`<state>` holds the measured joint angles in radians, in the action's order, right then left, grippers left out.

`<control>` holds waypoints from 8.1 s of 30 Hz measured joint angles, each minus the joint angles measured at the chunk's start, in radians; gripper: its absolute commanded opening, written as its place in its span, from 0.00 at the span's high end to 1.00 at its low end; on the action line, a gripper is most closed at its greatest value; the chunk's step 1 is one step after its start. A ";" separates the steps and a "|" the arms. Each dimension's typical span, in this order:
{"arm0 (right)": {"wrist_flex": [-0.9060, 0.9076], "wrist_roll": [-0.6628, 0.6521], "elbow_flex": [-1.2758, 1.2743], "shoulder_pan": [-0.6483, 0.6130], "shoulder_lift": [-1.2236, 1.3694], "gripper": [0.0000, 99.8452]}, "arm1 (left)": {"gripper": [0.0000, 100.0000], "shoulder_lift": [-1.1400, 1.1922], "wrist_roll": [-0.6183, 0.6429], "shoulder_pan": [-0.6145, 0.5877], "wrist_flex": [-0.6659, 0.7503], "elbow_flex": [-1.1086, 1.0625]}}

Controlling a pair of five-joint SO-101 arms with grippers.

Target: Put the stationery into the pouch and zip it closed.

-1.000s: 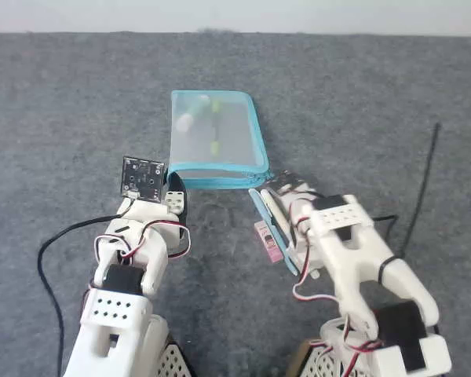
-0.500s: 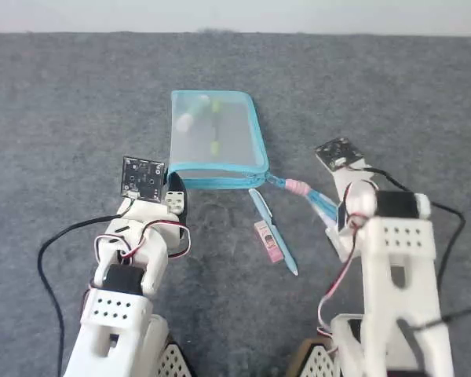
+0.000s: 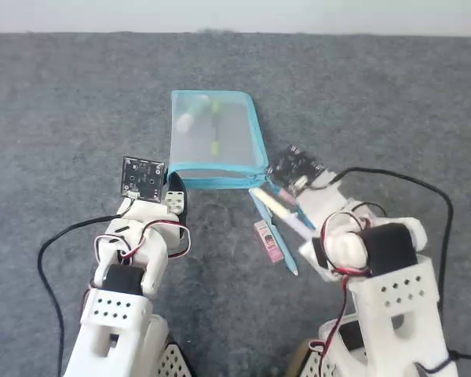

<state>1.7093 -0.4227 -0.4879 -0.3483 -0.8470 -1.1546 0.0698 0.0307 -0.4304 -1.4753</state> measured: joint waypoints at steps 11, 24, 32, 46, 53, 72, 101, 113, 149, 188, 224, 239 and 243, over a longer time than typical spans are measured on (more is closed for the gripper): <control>-0.006 0.100 0.244 -0.120 0.233 0.99 | 0.99 0.000 0.000 0.000 0.000 0.000; 0.044 0.100 0.396 -0.235 0.230 0.99 | 0.99 0.000 0.000 0.000 0.000 0.000; 0.046 0.100 0.500 -0.284 0.146 0.99 | 0.99 0.000 0.000 0.000 0.000 0.000; 0.038 0.124 0.503 -0.252 0.155 0.99 | 0.99 0.000 0.000 0.000 0.000 0.000; -0.003 0.127 0.503 -0.252 0.267 0.99 | 0.99 0.000 0.000 0.000 0.000 0.000; -0.166 0.146 0.503 -0.252 0.615 0.99 | 0.99 0.000 0.000 0.000 0.000 0.000; -0.046 0.209 0.571 -0.252 0.641 0.78 | 0.99 0.000 0.000 0.034 0.000 0.000; -0.379 0.161 -0.173 -0.216 0.477 0.78 | 0.99 0.000 0.000 0.034 0.000 0.000; -0.713 0.166 -0.508 -0.097 0.560 0.96 | 0.99 0.000 0.000 0.034 0.000 0.000; 0.043 0.054 0.290 -0.084 -0.040 0.99 | 0.99 0.000 0.000 0.034 0.000 0.000; -0.258 0.189 0.299 -0.150 0.496 0.99 | 0.99 0.000 0.000 0.038 0.000 0.000; -0.405 0.249 0.299 -0.371 0.626 0.76 | 0.99 0.000 0.000 0.043 0.000 0.000; -0.405 0.235 0.304 -0.345 0.624 0.76 | 0.99 0.000 0.000 0.043 0.000 0.000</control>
<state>1.3042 -0.1880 -0.1841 -0.6935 -0.2225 -1.1546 0.0698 0.0736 -0.4304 -1.4753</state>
